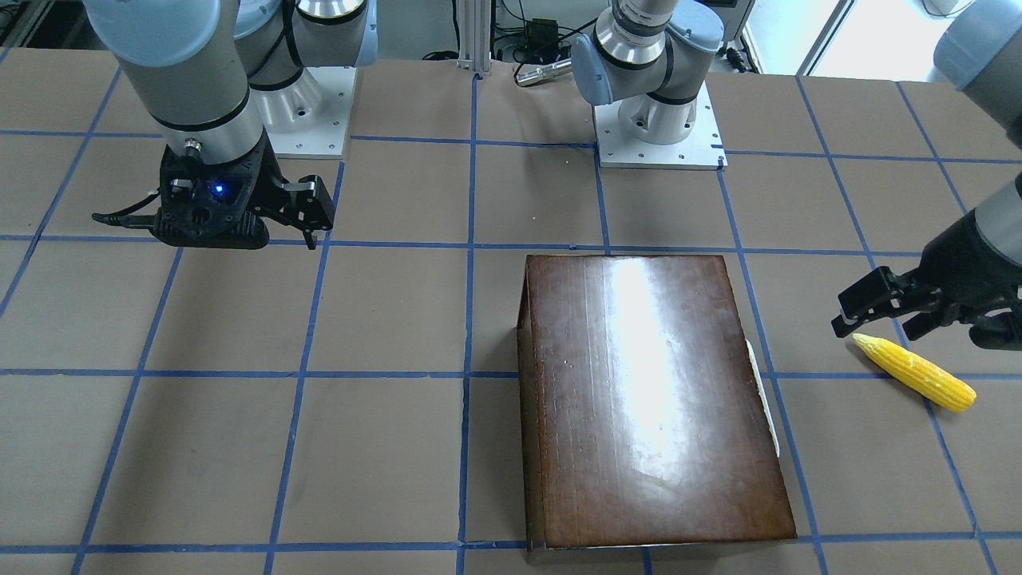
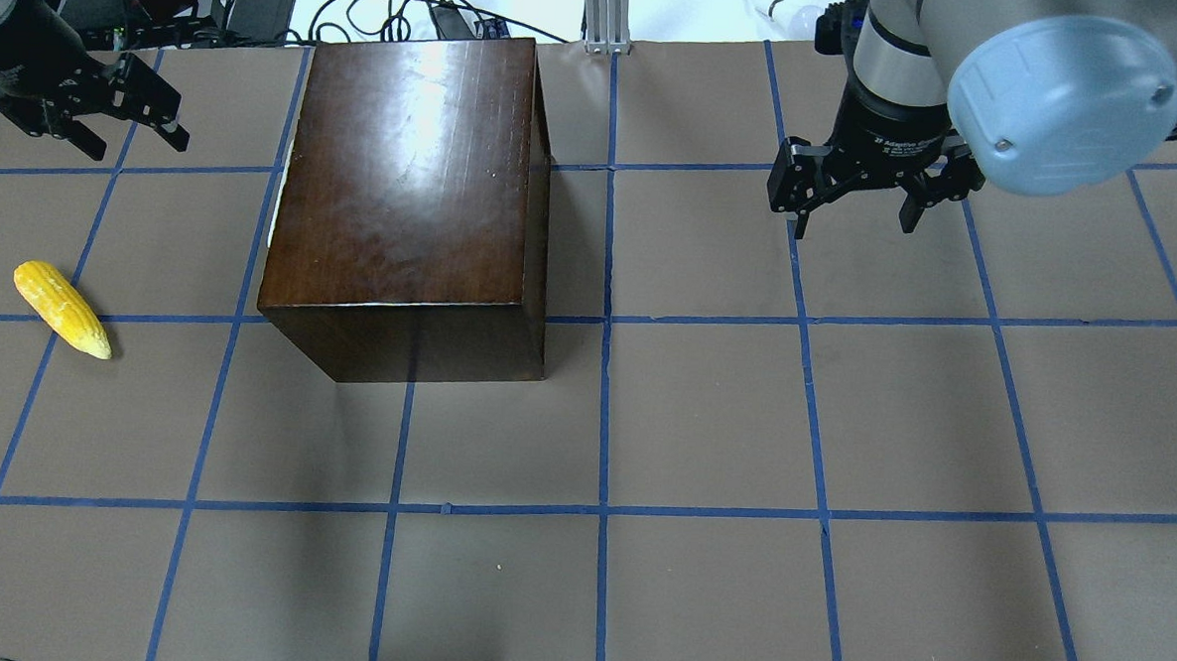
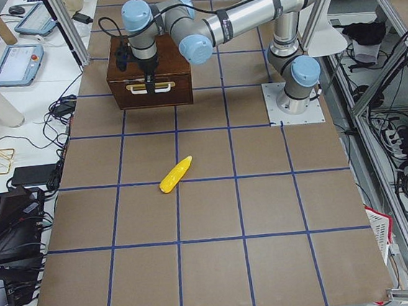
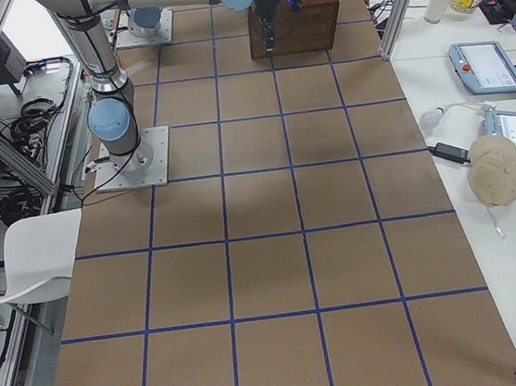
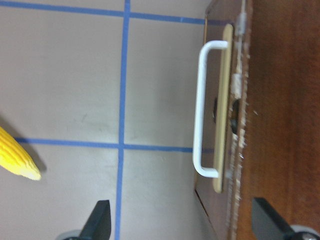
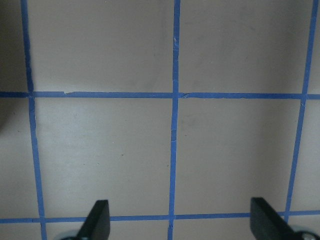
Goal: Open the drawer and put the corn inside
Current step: 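Lower the left gripper and hook the white drawer handle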
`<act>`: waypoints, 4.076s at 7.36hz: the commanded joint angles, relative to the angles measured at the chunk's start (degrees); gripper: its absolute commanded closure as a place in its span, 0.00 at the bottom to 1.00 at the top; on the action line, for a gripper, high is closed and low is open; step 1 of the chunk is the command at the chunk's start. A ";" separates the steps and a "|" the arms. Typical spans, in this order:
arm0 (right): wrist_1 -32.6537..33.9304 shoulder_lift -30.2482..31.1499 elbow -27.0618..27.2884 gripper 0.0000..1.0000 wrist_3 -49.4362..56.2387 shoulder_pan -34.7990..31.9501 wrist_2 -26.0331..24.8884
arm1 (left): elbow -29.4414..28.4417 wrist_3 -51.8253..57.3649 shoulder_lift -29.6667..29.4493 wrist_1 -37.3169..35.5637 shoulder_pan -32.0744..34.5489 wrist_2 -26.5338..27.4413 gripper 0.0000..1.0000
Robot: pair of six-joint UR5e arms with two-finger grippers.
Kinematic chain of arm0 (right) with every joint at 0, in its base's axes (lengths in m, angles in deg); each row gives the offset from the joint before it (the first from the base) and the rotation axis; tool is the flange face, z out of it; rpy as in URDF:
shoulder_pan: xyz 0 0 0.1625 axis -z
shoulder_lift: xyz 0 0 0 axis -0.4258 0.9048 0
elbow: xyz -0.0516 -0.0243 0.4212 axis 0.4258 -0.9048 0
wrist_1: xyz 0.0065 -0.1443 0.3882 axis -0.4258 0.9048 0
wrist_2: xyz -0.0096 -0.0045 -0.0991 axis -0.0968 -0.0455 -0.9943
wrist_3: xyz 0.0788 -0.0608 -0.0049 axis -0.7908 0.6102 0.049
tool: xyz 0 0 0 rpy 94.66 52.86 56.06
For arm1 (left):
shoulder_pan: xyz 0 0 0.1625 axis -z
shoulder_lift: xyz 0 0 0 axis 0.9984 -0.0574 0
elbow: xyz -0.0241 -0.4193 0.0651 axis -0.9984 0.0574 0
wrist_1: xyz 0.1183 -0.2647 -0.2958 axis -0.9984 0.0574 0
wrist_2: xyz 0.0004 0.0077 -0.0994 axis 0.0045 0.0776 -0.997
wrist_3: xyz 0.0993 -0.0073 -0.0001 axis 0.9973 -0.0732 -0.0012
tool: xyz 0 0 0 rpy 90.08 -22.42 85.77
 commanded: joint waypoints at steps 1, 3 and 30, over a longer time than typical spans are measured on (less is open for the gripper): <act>0.06 0.00 0.00 0.00 0.00 0.00 0.00 | 0.31 1.90 -4.09 -4.09 -0.78 -2.13 0.00; -0.03 0.00 0.00 0.00 0.00 0.00 0.09 | 1.53 1.81 -5.60 -4.73 -0.78 -6.23 0.00; -0.03 0.00 0.00 0.00 0.00 0.00 0.09 | 3.47 5.32 -13.17 -8.69 -0.34 -14.97 0.00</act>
